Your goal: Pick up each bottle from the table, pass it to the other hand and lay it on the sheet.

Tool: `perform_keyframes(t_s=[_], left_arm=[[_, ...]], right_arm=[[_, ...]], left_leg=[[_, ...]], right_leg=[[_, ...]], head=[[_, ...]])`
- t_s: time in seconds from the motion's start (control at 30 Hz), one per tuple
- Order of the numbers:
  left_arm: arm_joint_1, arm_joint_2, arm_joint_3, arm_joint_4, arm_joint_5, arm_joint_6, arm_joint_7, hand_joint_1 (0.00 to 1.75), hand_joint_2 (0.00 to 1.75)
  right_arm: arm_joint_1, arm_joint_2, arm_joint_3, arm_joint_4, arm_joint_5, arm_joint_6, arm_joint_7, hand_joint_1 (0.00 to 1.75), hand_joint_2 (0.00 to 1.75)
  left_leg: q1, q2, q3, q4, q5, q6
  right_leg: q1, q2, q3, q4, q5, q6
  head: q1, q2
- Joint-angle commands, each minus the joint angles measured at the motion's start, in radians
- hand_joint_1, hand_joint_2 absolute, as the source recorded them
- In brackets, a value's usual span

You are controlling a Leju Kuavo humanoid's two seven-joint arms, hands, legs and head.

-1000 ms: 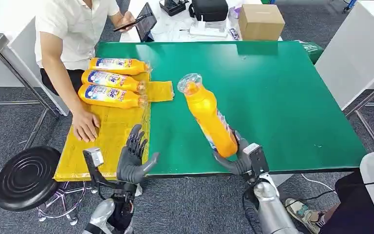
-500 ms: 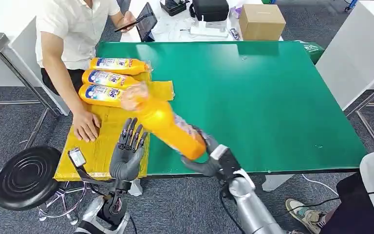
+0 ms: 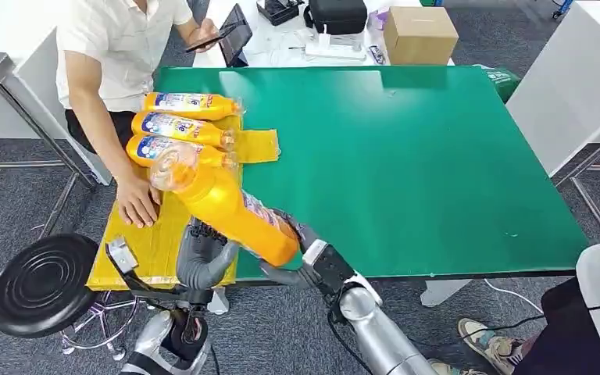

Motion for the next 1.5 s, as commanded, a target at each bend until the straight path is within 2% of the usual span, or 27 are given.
perform_keyframes(t_s=[0.03, 0.3, 0.37, 0.5, 0.63, 1.03, 1.07, 1.1, 1.13, 1.5], left_arm=[[-0.019, 0.031, -0.076, 0.005, -0.108, -0.012, -0.071, 0.00, 1.75], [-0.021, 0.027, -0.065, 0.023, -0.094, -0.018, -0.058, 0.00, 1.75], [-0.029, 0.029, -0.064, 0.055, -0.079, -0.016, -0.007, 0.00, 1.75], [-0.045, 0.033, -0.071, 0.098, -0.055, -0.035, 0.018, 0.00, 1.75], [-0.078, 0.055, -0.097, 0.158, 0.014, -0.116, 0.079, 0.00, 1.75], [-0.114, 0.054, -0.111, 0.182, 0.020, -0.102, 0.091, 0.03, 1.75], [-0.117, 0.053, -0.111, 0.181, 0.020, -0.101, 0.091, 0.33, 1.75], [-0.120, 0.053, -0.113, 0.174, 0.015, -0.097, 0.087, 1.45, 1.75], [-0.124, 0.051, -0.114, 0.167, 0.006, -0.092, 0.080, 1.75, 1.75], [-0.125, 0.055, -0.119, 0.151, 0.002, -0.103, 0.074, 1.75, 1.75]], right_arm=[[-0.048, -0.016, 0.046, 0.061, -0.015, 0.004, 0.010, 1.75, 1.75], [-0.035, -0.027, 0.043, 0.052, -0.014, -0.002, 0.012, 1.75, 1.75], [-0.036, -0.028, 0.045, 0.067, -0.005, -0.009, 0.018, 1.75, 1.75], [-0.049, -0.026, 0.061, 0.093, 0.018, -0.018, 0.021, 1.75, 1.75], [-0.074, -0.016, 0.103, 0.126, 0.085, -0.060, 0.006, 1.75, 1.75], [-0.090, -0.005, 0.133, 0.171, 0.115, -0.077, -0.003, 1.75, 1.75], [-0.092, -0.004, 0.135, 0.175, 0.115, -0.077, -0.003, 1.75, 1.75], [-0.096, -0.002, 0.139, 0.185, 0.116, -0.076, -0.006, 1.75, 1.75], [-0.100, 0.001, 0.142, 0.192, 0.115, -0.075, -0.013, 1.75, 1.75], [-0.103, 0.012, 0.143, 0.191, 0.098, -0.049, -0.020, 1.75, 1.75]], left_leg=[[0.001, 0.001, 0.001, 0.000, 0.000, -0.001], [0.001, 0.001, 0.001, 0.000, 0.000, -0.002], [0.001, 0.001, 0.002, 0.000, 0.000, -0.002], [0.001, 0.001, 0.002, -0.001, 0.000, -0.002], [0.001, 0.001, 0.001, -0.001, 0.000, -0.001], [0.001, 0.001, 0.001, -0.001, 0.000, -0.001], [0.002, 0.002, 0.001, 0.000, 0.000, -0.002], [0.001, 0.001, 0.001, 0.000, 0.000, -0.002], [0.001, 0.001, 0.001, 0.000, 0.000, -0.002], [0.001, 0.001, 0.001, 0.000, 0.000, -0.002]], right_leg=[[0.001, 0.001, 0.001, -0.001, 0.000, -0.002], [0.002, 0.000, 0.001, -0.001, 0.000, -0.002], [0.002, 0.000, 0.002, -0.001, 0.000, -0.002], [0.001, 0.000, 0.002, -0.001, 0.000, -0.002], [0.001, 0.000, 0.001, -0.001, 0.000, -0.002], [0.001, 0.000, 0.001, -0.001, 0.000, -0.002], [0.002, 0.001, 0.002, -0.001, 0.000, -0.003], [0.001, 0.001, 0.001, 0.000, 0.000, -0.002], [0.001, 0.000, 0.001, 0.000, 0.000, -0.002], [0.002, 0.000, 0.001, 0.000, 0.000, -0.002]], head=[[0.000, 0.000], [0.000, 0.000], [0.000, 0.000], [0.000, 0.000], [0.000, 0.000], [0.000, 0.000], [0.000, 0.000], [0.000, 0.000], [0.000, 0.000], [0.000, 0.000]])
